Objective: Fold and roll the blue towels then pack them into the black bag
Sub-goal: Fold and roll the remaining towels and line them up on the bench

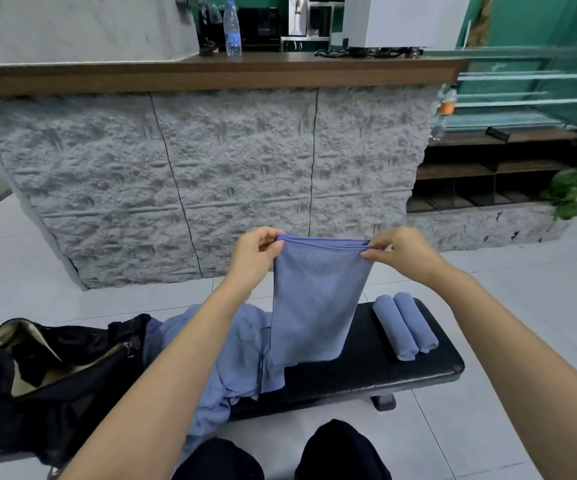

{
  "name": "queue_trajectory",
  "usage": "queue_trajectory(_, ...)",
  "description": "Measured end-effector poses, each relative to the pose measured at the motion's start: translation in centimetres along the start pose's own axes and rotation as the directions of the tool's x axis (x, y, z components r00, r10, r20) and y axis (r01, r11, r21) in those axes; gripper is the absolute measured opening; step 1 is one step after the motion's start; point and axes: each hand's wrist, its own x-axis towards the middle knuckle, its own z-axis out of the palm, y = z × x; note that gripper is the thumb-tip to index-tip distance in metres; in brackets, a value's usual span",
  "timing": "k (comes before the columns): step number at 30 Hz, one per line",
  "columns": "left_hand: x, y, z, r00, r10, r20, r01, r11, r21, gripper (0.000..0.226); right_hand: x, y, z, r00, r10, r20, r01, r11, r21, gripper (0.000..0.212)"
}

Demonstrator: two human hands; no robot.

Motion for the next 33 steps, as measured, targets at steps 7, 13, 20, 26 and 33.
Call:
queue_trajectory(7,-1.7,-0.2,1.4,0.980,-0.094,0.174,0.078,0.992,0.095,0.016,-2.4,1.1,-0.7,0.978,0.031,0.207,-0.018,0.998,-0.062,0.014)
queue_trajectory(13,-1.7,-0.3,0.7,0.924,-0.234,0.302,0.222,0.972,0.074,0.008,-3.4,1.8,-2.0,0.946,0.030,0.321,-0.167,0.899,0.405,0.013)
queue_trajectory(20,1.5,-4.7,4.3,0.930,-0.331,0.161,0.315,0.942,0.112,0.014,1.5,6.1,3.2,0.947,0.210,0.243,-0.260,0.945,0.197,0.012)
queue_trajectory(26,7.9,-5.8,6.6,0.992,-0.092,-0.085,0.095,0.995,0.040,0.018,6.9,7.7,4.0,0.943,0.193,-0.273,-0.165,0.979,0.122,0.005)
queue_trajectory(33,6.8,-14.9,8.8,0.987,0.159,0.002,-0.150,0.930,0.336,0.015,3.9,13.1,11.0,0.926,-0.028,-0.377,0.010,0.999,-0.050,0.004)
